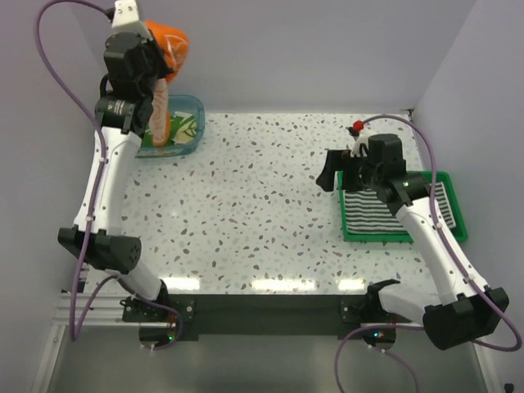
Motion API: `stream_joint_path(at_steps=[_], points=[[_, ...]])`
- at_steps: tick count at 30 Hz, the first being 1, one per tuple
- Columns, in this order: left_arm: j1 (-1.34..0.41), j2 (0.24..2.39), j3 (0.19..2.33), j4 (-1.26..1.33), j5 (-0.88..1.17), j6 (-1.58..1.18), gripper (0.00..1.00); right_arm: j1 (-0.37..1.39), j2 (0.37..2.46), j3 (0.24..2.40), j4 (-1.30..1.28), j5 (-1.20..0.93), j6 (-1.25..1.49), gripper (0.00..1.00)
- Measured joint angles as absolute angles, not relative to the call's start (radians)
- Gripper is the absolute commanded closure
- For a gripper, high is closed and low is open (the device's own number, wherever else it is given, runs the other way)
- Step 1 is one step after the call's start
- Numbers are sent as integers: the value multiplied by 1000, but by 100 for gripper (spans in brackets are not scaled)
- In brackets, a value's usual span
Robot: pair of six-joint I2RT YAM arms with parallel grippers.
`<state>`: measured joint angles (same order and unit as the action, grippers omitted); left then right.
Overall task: Fold and stack the towels
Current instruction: Grab crumpled towel, then move the towel to the center of the board
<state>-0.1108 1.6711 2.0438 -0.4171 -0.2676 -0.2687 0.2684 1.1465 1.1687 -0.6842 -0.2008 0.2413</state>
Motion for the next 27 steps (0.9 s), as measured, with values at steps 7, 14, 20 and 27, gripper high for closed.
stream_joint_path(at_steps=[7,14,20,27], points=[[-343,1468,2032,-535,-102,-316,100,268,1047,1168,-679,-227,246,2],[-394,1288,1941,-585,137,-406,100,291,967,1159,-675,-218,255,2],[-394,1203,1610,-501,197,-408,84,295,971,1129,-681,-200,249,2],[-388,1571,1332,-401,62,-364,38,302,1052,1092,-698,-184,234,2]])
